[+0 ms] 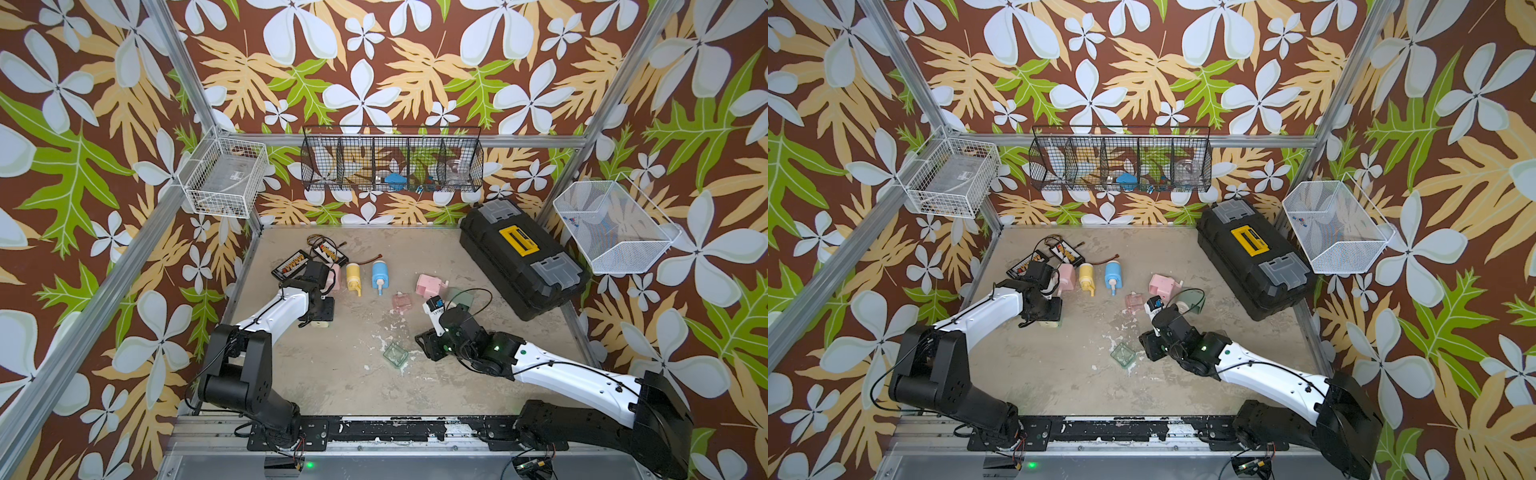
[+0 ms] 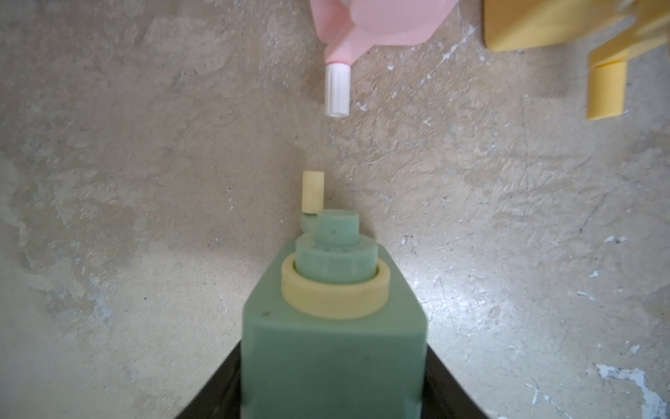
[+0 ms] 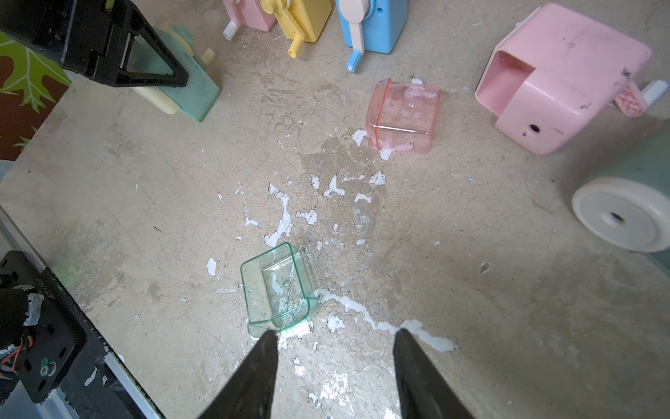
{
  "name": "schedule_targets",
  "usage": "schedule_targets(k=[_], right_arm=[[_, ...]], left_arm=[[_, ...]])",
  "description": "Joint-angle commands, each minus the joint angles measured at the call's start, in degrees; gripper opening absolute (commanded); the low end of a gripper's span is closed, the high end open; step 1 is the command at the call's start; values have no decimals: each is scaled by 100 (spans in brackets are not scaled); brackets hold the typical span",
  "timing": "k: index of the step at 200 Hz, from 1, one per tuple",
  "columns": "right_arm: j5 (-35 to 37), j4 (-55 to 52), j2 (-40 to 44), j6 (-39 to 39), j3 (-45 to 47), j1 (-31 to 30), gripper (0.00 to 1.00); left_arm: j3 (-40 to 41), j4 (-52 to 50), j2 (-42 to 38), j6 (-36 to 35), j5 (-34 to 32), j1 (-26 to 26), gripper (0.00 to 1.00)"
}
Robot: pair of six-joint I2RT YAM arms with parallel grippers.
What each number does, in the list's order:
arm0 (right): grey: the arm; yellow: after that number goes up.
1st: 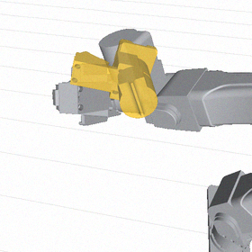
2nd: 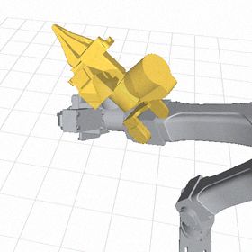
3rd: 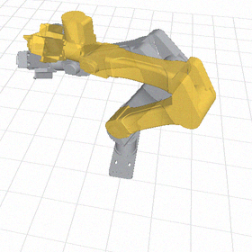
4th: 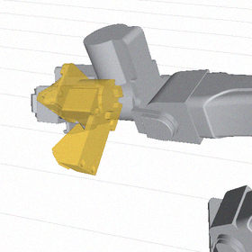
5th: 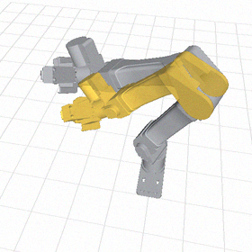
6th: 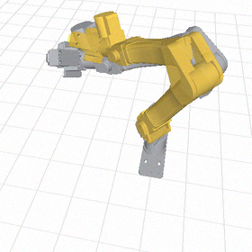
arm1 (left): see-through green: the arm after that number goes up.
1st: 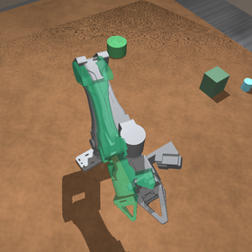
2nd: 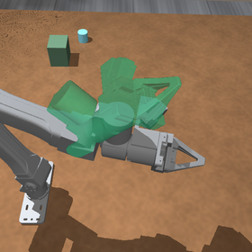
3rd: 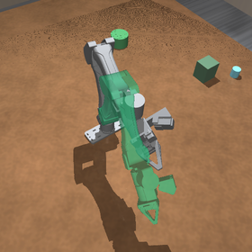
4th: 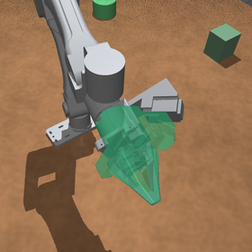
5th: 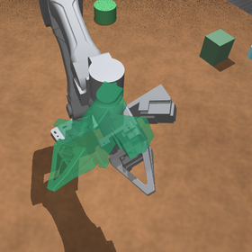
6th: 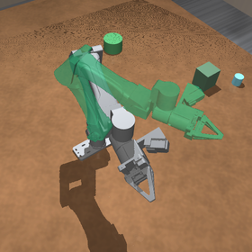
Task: Put the tray back into the pencil sharpener
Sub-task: Pick up the pencil sharpener from the center of the board.
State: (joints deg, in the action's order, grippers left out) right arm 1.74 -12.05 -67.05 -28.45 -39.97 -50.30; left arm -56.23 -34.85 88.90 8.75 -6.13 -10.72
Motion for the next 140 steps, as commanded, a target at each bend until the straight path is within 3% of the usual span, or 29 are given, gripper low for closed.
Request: schedule_targets(k=[1, 28, 63, 89, 105, 140], right_arm=[[83, 63, 68, -37, 14, 20, 53], [129, 69, 147, -47, 31, 29, 52], [154, 142, 206, -98, 93, 34, 52], [151, 185, 184, -131, 102, 38, 51], [140, 203, 167, -135, 86, 38, 51], [151, 180, 113, -143, 30, 38, 50]], left_arm=[[-11, 40, 20, 64, -134, 7, 52], [48, 98, -435, 683, -39, 9, 36], [519, 330, -1530, 2303, 418, -125, 35], [836, 230, -2167, 3665, 208, -509, 35], [904, 3, -2367, 4343, 19, -777, 23], [1042, -770, -2681, 6028, -516, -1368, 23]])
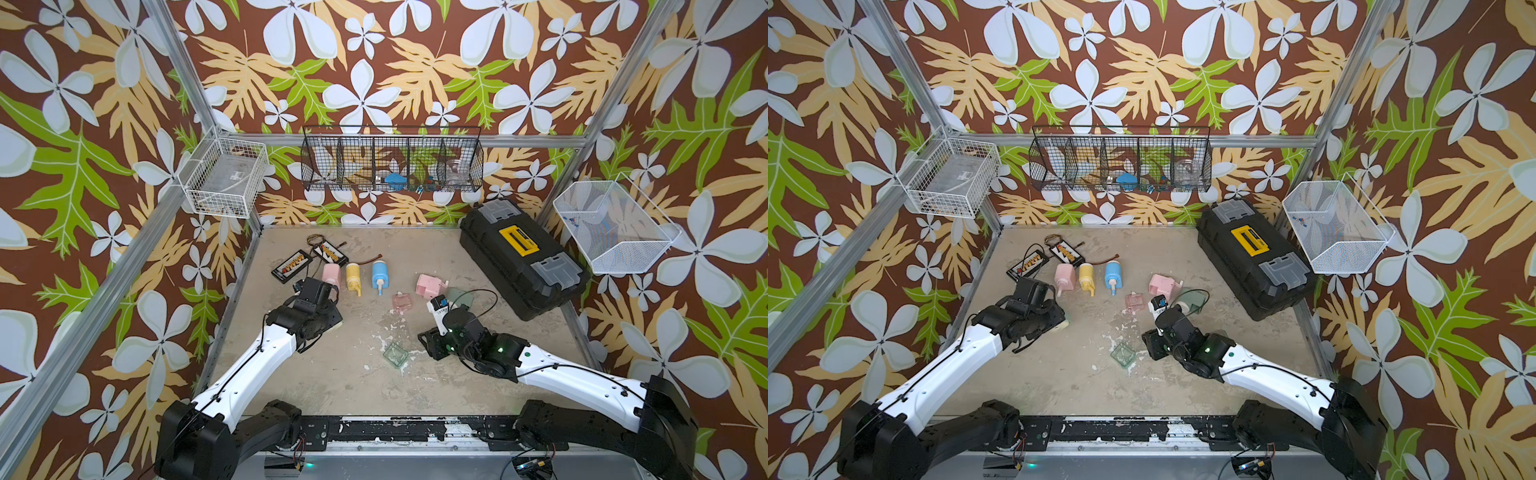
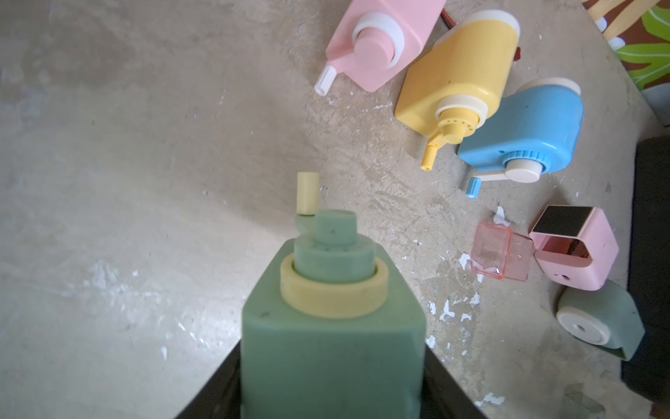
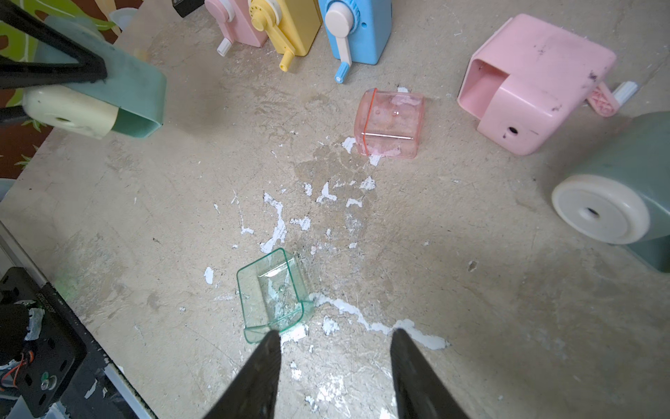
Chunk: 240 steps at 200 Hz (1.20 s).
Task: Put the tray back into the pencil sharpener
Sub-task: Pick up the pencil sharpener from the center of the board, then place the pencil sharpener at the center of the board.
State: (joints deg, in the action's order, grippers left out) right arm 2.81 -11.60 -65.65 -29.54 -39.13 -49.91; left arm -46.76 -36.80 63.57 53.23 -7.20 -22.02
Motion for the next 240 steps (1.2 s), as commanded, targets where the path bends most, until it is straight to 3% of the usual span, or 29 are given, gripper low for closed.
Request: schedule_targets(k=[1, 28, 54, 118, 147, 169, 209, 226, 240], right_arm=[[44, 133, -27, -34, -52, -1, 50], [54, 122, -66, -55, -72, -1, 49], [47, 106, -136, -69, -120, -1, 48], [52, 44, -48, -183, -97, -1, 47], [114, -17, 17, -196, -74, -1, 47], [128, -36, 26, -200, -64, -3, 47], [164, -53, 44, -210, -70, -4, 47], [176, -57, 35, -201, -90, -1, 48], [164, -70, 27, -188, -95, -1, 48]], left_arm=[[101, -588, -154, 1618, -411, -244, 23], [207, -1006, -63, 2492, -555, -652, 24], [308, -1060, 305, 2959, -112, -810, 22], [-79, -1024, 1344, 2974, 167, -1194, 36], [-63, -982, 1490, 2964, 149, -1268, 50], [-35, -960, 1527, 2939, 158, -1287, 69], [36, -842, 1321, 2947, 149, -1287, 92], [-12, -903, 1211, 2901, 83, -1287, 99], [-58, -1037, 1029, 2870, -21, -1287, 100]])
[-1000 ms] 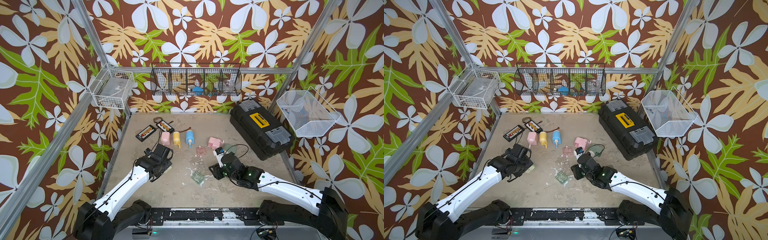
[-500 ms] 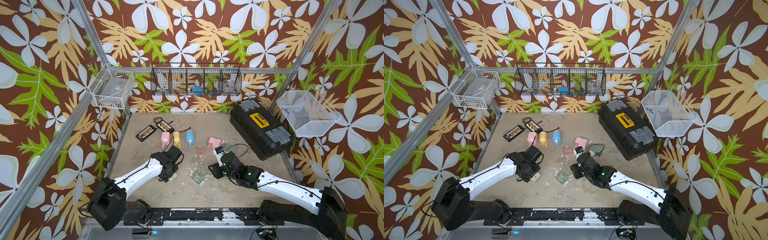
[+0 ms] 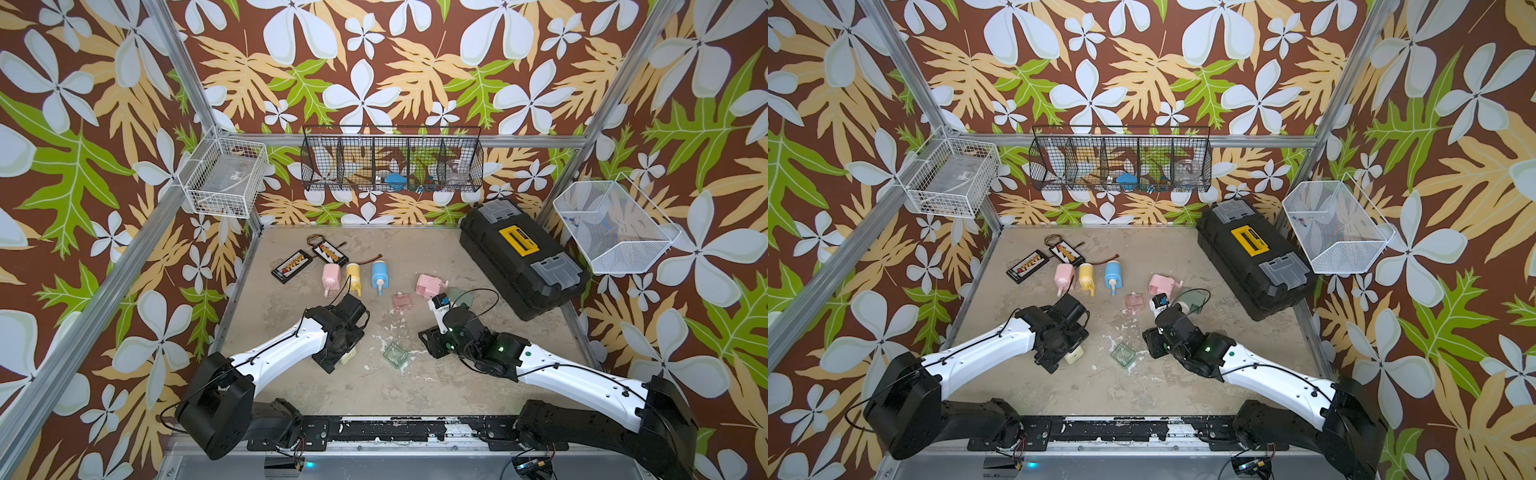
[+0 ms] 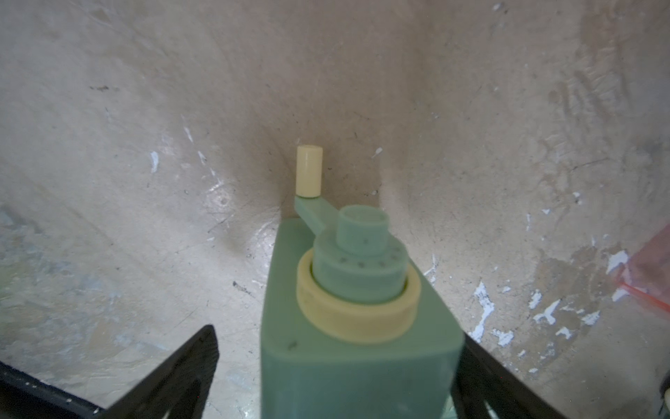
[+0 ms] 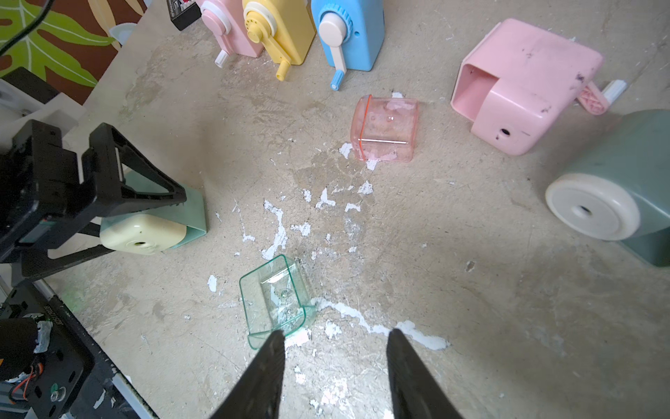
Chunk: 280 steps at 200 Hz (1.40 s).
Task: Put the tray back into the pencil sharpener
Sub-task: Place the pencil sharpener at the center of the board, then adjust the pencil sharpener at the center of the board.
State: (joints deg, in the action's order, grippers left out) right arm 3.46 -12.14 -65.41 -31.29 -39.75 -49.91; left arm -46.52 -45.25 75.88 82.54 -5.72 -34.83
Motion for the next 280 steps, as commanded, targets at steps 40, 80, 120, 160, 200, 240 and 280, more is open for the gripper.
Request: schedule_targets(k=[40, 80, 120, 160, 200, 240, 280], right_arm=[[92, -49, 45, -25, 1, -1, 49], [57, -93, 41, 4, -47, -1, 49], [128, -120, 50, 79, -103, -6, 49], [-16, -151, -60, 441, -300, 15, 49], [-537, -82, -371, 1050, -701, 60, 54], [-757, 717, -703, 1081, -801, -439, 67], [103, 506, -1806, 1869, -1770, -1486, 79]], left_arm=[[-326, -277, -1265, -715, -1020, -6, 100], [-342, 2018, -2740, -4959, -1263, 5, 100], [-349, 2477, -3198, -8612, -959, 2, 100], [-1075, 827, -2624, -11404, -246, 2, 100], [-1657, -1242, -2064, -12681, -486, 2, 100], [-1634, 0, -2592, -11305, -1856, 3, 100], [-1276, 1324, -3475, -9747, -2508, 2, 100]])
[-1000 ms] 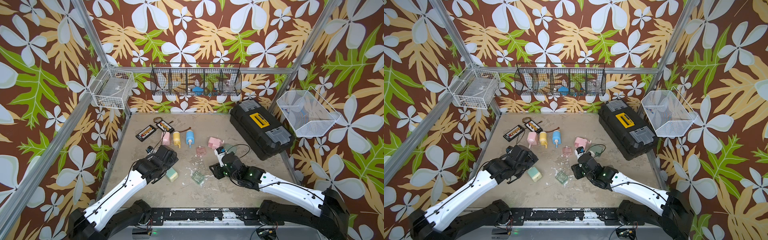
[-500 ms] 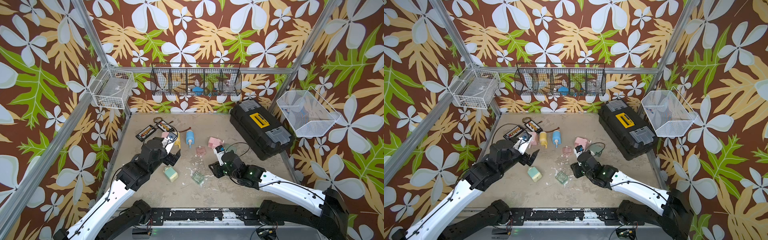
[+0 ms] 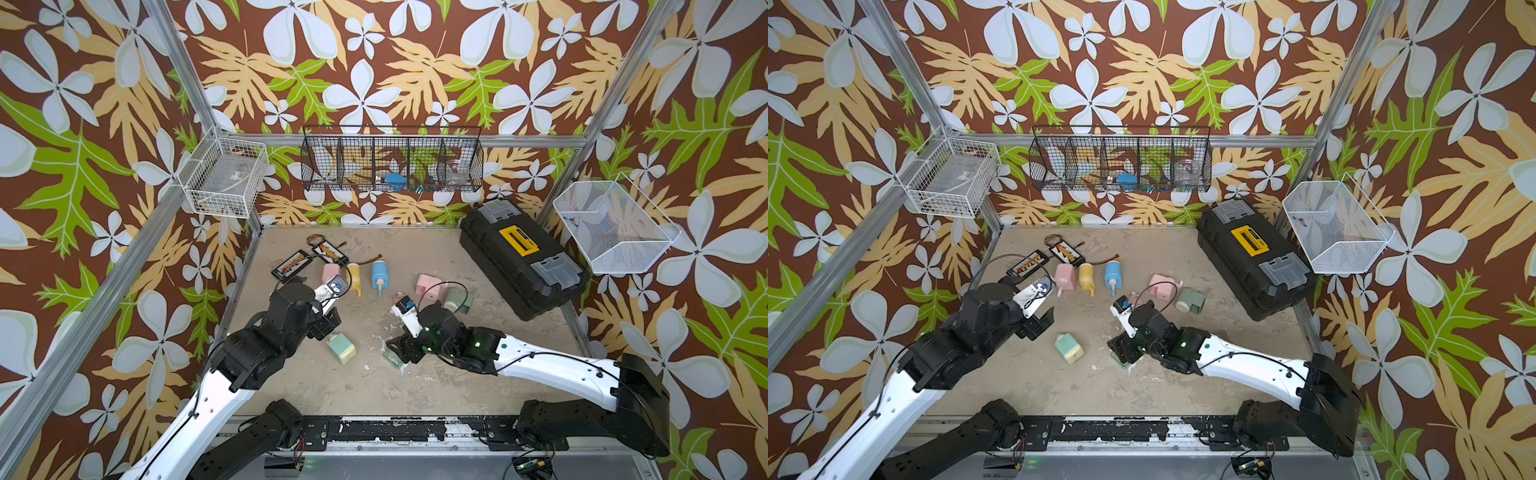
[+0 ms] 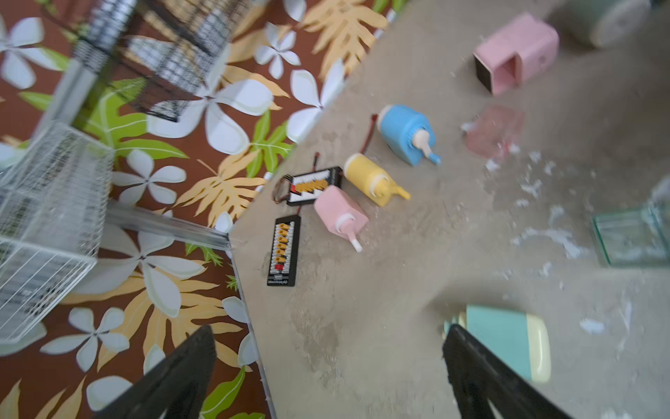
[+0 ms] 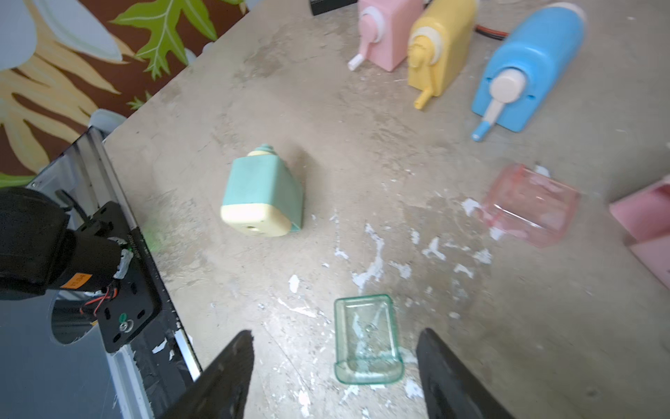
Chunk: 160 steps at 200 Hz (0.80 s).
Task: Put the tray back into the pencil sharpener
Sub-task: Adjust the pencil sharpener at the center of the board.
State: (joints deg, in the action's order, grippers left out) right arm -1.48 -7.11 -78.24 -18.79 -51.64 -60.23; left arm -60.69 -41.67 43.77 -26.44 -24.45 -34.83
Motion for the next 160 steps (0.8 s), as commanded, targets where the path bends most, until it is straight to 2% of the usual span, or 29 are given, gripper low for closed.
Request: schedule_targets(k=[1, 31, 61, 103, 160], right_arm=[[610, -8, -564, 634, -618, -476, 79], [742, -598, -1567, 538, -1711, -781, 86], [720, -1006, -2301, 312, -2452, -895, 95], [754, -1850, -3381, 148, -3527, -904, 95], [625, -2150, -4135, 111, -4261, -888, 91]], left_arm=[[147, 984, -273, 1185, -646, 2, 100], [274, 1462, -525, 2218, -1132, 2, 100], [448, 1832, -821, 2837, -1398, 2, 100], [528, 1926, -1030, 3204, -1499, -2, 100], [597, 1862, -1358, 3574, -1518, 2, 100]])
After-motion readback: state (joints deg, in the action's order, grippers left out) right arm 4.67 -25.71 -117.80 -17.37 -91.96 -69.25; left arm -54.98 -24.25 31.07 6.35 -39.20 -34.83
